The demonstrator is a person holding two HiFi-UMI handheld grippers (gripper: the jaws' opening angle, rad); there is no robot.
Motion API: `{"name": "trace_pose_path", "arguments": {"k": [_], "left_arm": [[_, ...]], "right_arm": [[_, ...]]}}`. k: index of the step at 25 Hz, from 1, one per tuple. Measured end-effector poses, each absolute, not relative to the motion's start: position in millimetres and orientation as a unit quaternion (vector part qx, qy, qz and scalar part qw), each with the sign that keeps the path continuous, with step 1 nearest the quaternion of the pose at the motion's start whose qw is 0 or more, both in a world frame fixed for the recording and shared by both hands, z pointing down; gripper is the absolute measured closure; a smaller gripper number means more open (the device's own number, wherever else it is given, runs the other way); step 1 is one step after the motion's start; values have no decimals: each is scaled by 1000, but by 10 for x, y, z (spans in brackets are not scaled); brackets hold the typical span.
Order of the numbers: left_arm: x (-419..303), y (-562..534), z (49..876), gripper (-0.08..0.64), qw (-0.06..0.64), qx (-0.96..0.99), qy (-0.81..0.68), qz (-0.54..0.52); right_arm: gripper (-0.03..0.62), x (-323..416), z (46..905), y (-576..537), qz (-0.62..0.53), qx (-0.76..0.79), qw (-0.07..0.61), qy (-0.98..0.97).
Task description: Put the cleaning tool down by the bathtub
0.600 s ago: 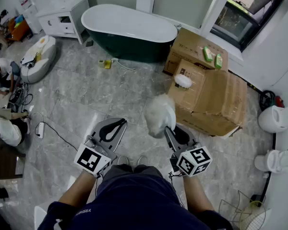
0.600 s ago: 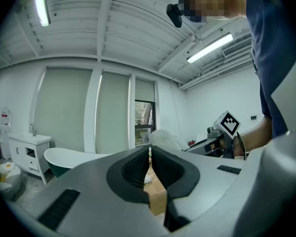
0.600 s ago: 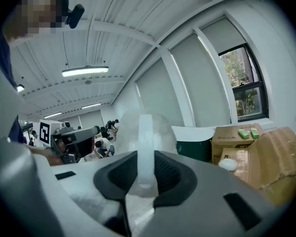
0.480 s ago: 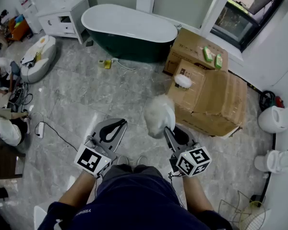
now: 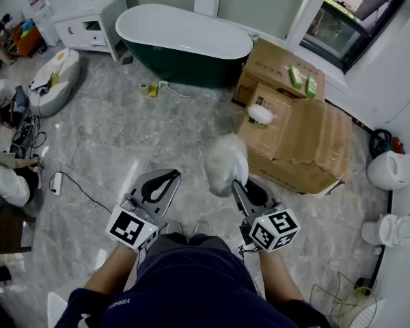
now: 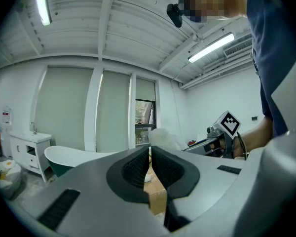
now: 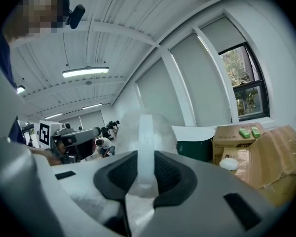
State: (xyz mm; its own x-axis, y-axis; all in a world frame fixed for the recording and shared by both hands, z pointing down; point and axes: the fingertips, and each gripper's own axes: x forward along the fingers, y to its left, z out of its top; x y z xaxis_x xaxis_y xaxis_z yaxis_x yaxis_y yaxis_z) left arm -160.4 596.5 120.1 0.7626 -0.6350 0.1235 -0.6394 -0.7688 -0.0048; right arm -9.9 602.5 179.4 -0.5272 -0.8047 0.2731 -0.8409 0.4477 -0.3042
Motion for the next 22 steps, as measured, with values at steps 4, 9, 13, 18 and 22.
{"name": "trace_pose_path", "arguments": {"k": [4, 9, 13, 18, 22], "left_arm": [[-1580, 5980, 1218, 518, 20, 938, -341, 61], [-1496, 5989, 1244, 518, 19, 936, -345, 61], [-1376, 5981, 1276, 518, 19, 934, -350, 63], [-1236, 5943, 1305, 518, 17, 933, -354, 65], [-1127, 5908, 1319, 518, 16, 932, -356, 70]], "right_arm": [[499, -83, 1810, 6028, 205, 483, 43, -850], [499, 14, 1848, 6040, 206, 481, 44, -851], [499, 139, 1870, 6020, 205, 477, 43, -853], [500, 282, 1894, 5963, 204, 474, 43, -856], [500, 390, 1914, 5915, 206, 471, 41, -857]]}}
